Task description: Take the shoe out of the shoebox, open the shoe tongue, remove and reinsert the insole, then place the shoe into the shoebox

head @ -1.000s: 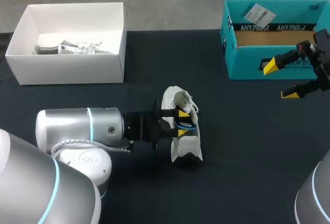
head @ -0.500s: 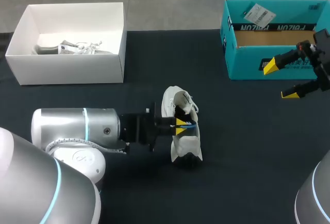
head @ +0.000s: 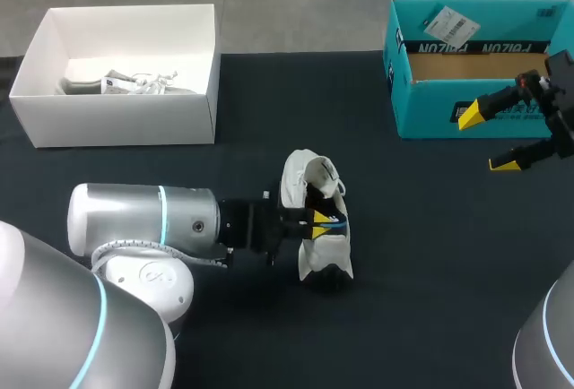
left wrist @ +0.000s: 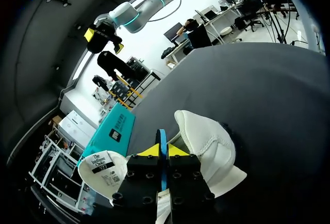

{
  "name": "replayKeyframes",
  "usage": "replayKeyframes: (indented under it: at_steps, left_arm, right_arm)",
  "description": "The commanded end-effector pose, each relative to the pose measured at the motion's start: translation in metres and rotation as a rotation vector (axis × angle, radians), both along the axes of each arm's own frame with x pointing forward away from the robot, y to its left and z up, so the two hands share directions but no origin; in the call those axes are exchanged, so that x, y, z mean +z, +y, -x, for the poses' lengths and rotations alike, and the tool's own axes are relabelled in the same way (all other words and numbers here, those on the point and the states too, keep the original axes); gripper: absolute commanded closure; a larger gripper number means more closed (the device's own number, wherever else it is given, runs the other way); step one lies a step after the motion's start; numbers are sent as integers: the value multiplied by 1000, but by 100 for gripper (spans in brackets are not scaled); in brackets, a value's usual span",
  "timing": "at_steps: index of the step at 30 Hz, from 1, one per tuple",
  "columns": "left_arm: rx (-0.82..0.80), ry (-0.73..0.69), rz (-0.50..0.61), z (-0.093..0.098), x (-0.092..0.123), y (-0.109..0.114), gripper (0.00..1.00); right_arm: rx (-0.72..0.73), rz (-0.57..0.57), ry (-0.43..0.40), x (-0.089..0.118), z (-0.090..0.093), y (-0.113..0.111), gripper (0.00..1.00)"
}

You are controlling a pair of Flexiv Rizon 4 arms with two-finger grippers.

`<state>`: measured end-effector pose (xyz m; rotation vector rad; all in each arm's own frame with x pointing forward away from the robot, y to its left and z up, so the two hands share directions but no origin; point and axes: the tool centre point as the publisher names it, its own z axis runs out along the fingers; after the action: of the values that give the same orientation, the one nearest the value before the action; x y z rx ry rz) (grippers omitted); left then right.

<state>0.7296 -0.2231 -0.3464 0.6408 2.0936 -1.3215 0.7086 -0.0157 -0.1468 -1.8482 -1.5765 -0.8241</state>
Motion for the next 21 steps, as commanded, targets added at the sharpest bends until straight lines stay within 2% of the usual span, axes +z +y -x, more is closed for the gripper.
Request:
replayKeyframes:
  at_steps: [1,4,5,7,9,10,12,14,18,19,21]
  left_arm:
    - [15,14,-40,-6,-2,-8,100]
    - [17,18,-31,-5,3,-3,100]
    - [17,18,-25,-4,6,-2,71]
    - [15,14,-17,-1,10,2,38]
    - [11,-1,-11,0,15,5,14]
    - [10,-3,-10,1,17,7,9]
    - [7,-7,-3,1,22,10,2]
    - [3,-13,0,1,28,12,0]
    - [-3,-42,15,1,38,14,7]
    - [-8,-53,14,1,41,14,14]
    - [-13,-60,17,1,43,14,16]
  right_arm:
    - [-2,2,0,-1,1,0,0]
    - [-2,2,0,-1,1,0,0]
    - [-2,2,0,-1,1,0,0]
    - [-2,2,0,-1,1,0,0]
    - [-2,2,0,-1,1,0,0]
    - [-2,2,0,-1,1,0,0]
    - [-2,2,0,-1,1,0,0]
    - [-2,2,0,-1,1,0,0]
    - [-2,2,0,-1,1,0,0]
    - [-2,2,0,-1,1,0,0]
    - [-2,2,0,-1,1,0,0]
